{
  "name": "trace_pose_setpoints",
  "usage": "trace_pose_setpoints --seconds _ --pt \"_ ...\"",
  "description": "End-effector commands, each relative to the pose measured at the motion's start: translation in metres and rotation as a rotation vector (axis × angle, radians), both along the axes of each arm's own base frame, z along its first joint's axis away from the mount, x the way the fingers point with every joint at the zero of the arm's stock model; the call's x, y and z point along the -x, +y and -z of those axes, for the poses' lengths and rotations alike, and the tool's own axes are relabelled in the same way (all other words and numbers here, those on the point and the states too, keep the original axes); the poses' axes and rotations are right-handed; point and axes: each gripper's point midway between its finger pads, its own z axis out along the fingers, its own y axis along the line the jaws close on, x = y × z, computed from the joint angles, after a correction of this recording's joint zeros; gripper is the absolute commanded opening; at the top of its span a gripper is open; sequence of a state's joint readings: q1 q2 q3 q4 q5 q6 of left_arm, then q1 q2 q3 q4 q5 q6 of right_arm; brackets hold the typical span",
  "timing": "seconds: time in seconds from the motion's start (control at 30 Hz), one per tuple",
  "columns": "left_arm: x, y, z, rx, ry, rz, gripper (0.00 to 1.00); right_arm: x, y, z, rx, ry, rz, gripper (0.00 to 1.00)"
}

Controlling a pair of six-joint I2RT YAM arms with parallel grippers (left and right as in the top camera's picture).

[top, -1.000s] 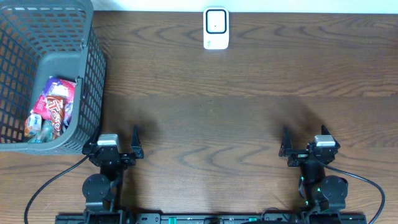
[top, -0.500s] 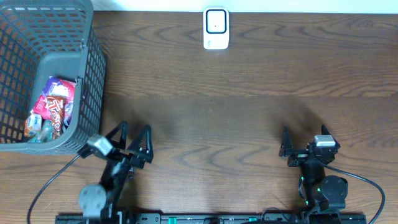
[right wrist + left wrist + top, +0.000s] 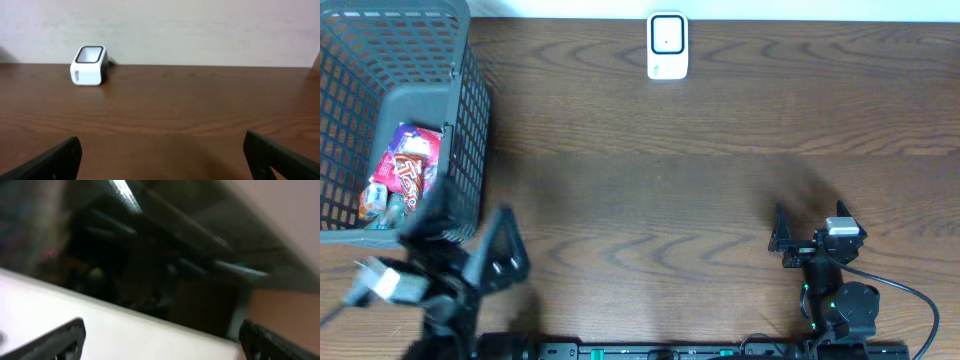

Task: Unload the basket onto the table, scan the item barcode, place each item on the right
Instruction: 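Reach the left gripper into the basket and grasp the brown chocolate bar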

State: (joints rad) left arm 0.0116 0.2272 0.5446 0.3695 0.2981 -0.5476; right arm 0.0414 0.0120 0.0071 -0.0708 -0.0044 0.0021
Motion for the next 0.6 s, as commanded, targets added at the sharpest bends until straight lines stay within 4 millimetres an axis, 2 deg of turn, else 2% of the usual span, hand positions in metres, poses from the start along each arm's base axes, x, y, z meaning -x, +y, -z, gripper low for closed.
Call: trace_pose_setpoints --seconds 0.0,0.07,0.1,0.2,0.27,0.4,0.47,0.57 --pt "-0.022 0.033 -0.053 -0.043 0.042 -0.253 0.98 0.0 0.001 0.001 0.014 -0.001 -0.007 0.99" --pt "-0.043 0.043 -0.083 -0.132 0.101 -0.363 0.98 0.0 0.001 0.001 0.014 -0.001 -0.007 0.99" --pt "-0.055 0.054 -0.094 -0.19 0.148 -0.46 0.98 0.0 0.001 0.001 0.014 -0.001 -0.008 0.99" --pt "-0.098 0.118 -0.11 -0.247 0.401 -0.845 0.98 0.0 0.001 0.001 0.014 -0.001 -0.007 0.99" --pt "-0.126 0.148 -0.11 -0.324 0.556 -0.984 0.98 0.0 0.001 0.001 0.014 -0.001 -0.008 0.99" --pt "-0.181 0.198 -0.083 -0.447 0.823 -1.071 0.98 0.0 0.001 0.001 0.014 -0.001 -0.008 0.99" --pt "-0.196 0.216 -0.061 -0.467 0.915 -1.079 0.98 0.0 0.001 0.001 0.014 -0.001 -0.008 0.99" --pt "-0.213 0.231 -0.02 -0.499 1.04 -1.011 0.98 0.0 0.001 0.001 0.014 -0.001 -0.008 0.99"
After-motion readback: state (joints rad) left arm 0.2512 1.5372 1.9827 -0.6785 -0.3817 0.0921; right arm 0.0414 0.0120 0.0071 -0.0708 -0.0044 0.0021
